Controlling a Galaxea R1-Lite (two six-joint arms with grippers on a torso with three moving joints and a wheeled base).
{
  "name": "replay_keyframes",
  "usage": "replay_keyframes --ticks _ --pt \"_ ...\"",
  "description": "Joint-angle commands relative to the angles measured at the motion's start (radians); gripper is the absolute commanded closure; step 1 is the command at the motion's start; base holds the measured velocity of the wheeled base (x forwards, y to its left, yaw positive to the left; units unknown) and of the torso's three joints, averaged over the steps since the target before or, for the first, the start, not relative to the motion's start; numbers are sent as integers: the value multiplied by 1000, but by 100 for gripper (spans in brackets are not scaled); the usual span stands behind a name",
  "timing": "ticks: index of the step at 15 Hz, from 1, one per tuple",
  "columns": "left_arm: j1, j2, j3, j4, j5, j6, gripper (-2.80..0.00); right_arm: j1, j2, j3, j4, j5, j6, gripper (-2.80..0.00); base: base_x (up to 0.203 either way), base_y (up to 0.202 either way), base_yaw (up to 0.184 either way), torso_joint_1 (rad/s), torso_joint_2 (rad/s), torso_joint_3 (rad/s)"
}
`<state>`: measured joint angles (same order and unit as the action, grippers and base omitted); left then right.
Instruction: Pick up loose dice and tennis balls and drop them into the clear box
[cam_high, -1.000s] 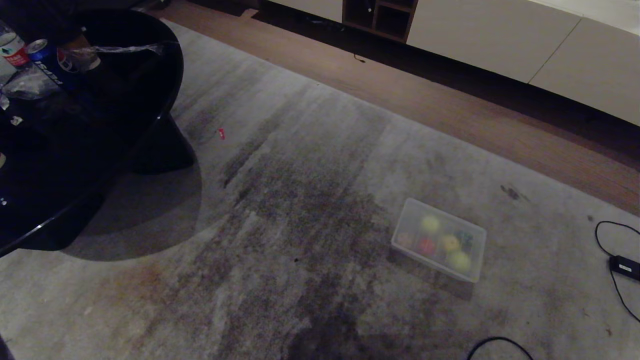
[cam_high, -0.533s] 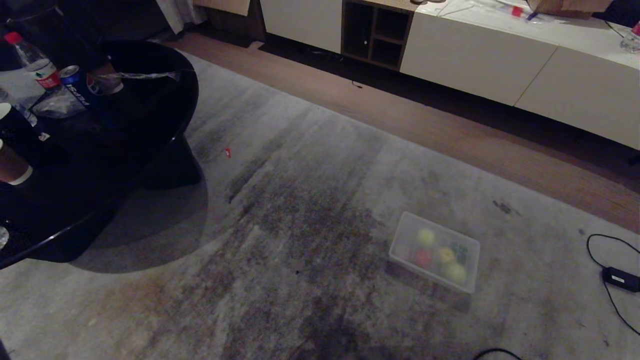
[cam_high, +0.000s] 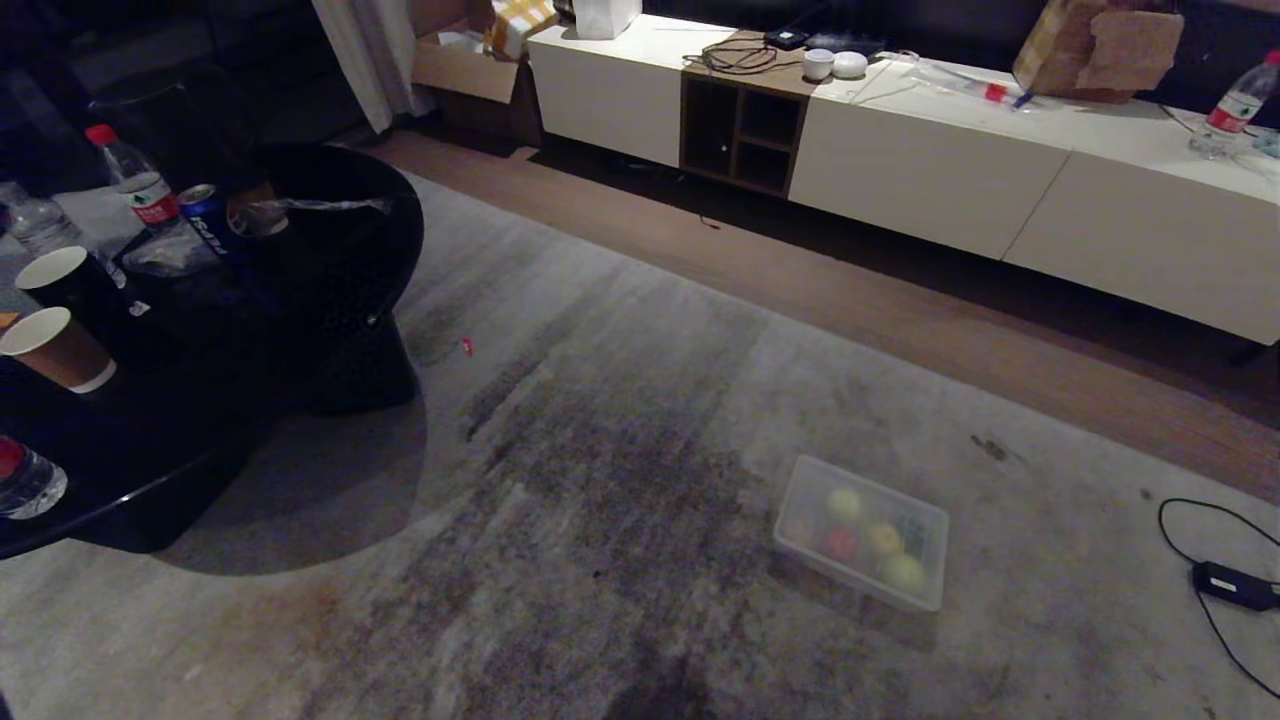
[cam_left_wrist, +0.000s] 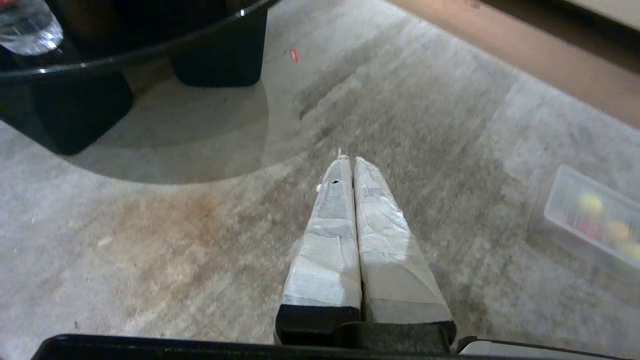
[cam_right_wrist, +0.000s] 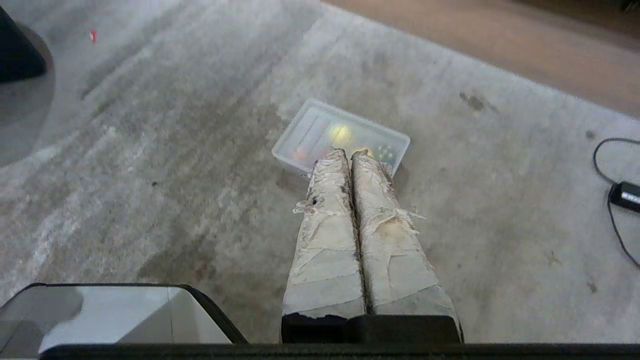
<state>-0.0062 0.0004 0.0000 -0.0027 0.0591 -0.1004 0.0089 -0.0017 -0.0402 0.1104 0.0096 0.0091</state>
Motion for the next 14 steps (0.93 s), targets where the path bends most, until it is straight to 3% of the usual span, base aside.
replay_keyframes --ticks 1,14 --pt "0 1 2 0 1 -1 0 0 2 0 0 1 -1 0 0 0 0 -1 2 212" --pt "0 1 2 0 1 -2 0 0 2 0 0 0 0 0 0 0 0 3 2 201"
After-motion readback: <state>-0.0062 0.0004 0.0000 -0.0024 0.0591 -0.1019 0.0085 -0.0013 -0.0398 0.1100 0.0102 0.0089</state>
